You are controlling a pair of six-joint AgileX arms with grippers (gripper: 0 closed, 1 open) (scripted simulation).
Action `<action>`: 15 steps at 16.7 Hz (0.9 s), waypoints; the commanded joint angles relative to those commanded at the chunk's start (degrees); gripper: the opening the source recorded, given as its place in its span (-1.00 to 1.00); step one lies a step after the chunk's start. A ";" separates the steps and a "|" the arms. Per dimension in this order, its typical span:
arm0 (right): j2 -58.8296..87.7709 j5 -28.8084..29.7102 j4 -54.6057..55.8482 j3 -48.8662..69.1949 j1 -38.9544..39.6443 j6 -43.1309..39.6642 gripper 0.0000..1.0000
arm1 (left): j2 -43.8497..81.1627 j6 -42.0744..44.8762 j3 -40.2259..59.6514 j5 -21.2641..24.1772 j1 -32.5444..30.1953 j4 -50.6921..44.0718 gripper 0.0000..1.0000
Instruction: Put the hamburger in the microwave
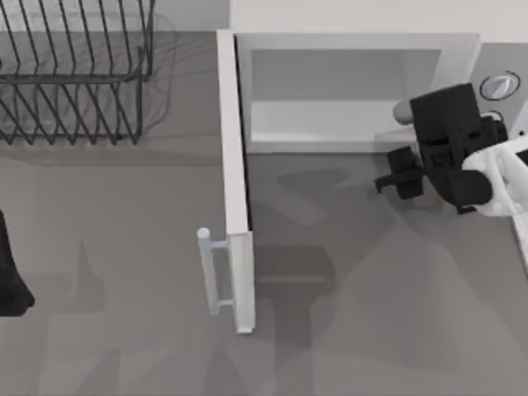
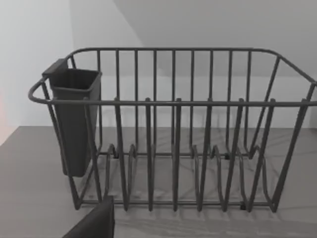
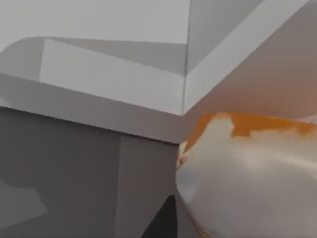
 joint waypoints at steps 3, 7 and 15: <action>5.59 4.79 14.03 1.05 6.23 7.98 -1.00 | 0.00 0.00 0.00 0.00 0.00 0.00 1.00; 9.86 9.39 24.51 2.23 11.59 14.83 -1.00 | 0.00 0.00 0.00 0.00 0.00 0.00 1.00; 10.80 10.19 25.82 2.28 12.01 16.00 -1.00 | 0.00 0.00 0.00 0.00 0.00 0.00 1.00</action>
